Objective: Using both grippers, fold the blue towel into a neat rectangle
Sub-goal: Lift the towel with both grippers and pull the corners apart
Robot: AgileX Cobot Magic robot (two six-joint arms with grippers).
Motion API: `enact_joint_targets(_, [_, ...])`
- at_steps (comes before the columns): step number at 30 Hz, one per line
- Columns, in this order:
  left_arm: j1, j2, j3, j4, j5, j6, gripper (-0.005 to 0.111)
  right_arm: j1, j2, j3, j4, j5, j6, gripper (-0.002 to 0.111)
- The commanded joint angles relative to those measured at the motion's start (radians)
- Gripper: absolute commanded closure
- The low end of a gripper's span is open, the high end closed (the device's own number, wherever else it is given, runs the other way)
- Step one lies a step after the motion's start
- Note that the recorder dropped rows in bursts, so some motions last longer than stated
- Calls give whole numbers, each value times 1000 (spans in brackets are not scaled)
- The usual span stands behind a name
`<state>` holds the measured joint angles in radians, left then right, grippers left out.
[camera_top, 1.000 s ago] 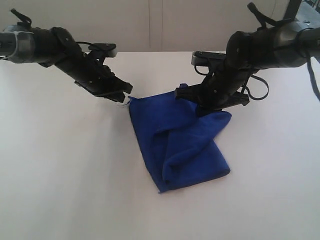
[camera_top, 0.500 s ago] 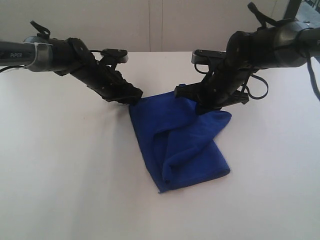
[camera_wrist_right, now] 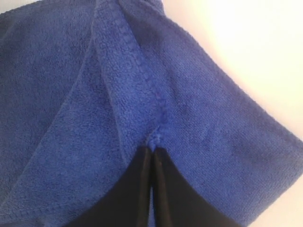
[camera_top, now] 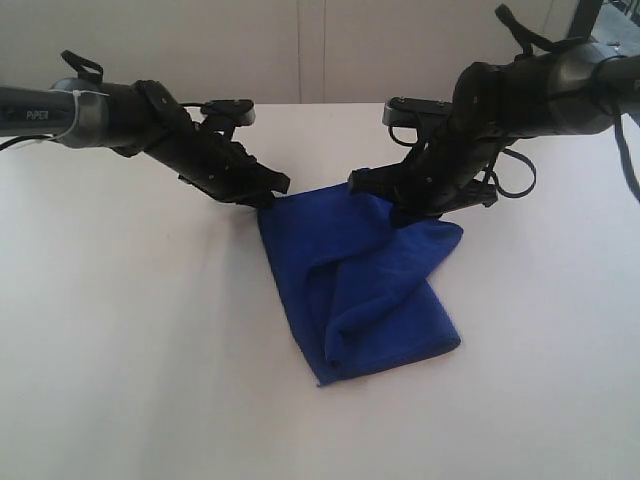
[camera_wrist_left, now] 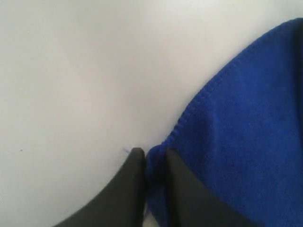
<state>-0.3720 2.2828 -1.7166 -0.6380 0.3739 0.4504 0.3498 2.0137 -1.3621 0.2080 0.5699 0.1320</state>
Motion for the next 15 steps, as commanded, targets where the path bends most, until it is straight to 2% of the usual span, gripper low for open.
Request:
enact_joint_targets(1, [-3,12,4,33,57,2,107,-4,1,-3,-6,-13,5,108])
enact_joint_targets(7, [6,-28,-2,54,108,2,107,-4,-12,-3,-6,-27,5,108])
enact_joint_targets(15, [72,-213,-4,161,396,-4,107,-17,-150,-3,-56,38,3,108])
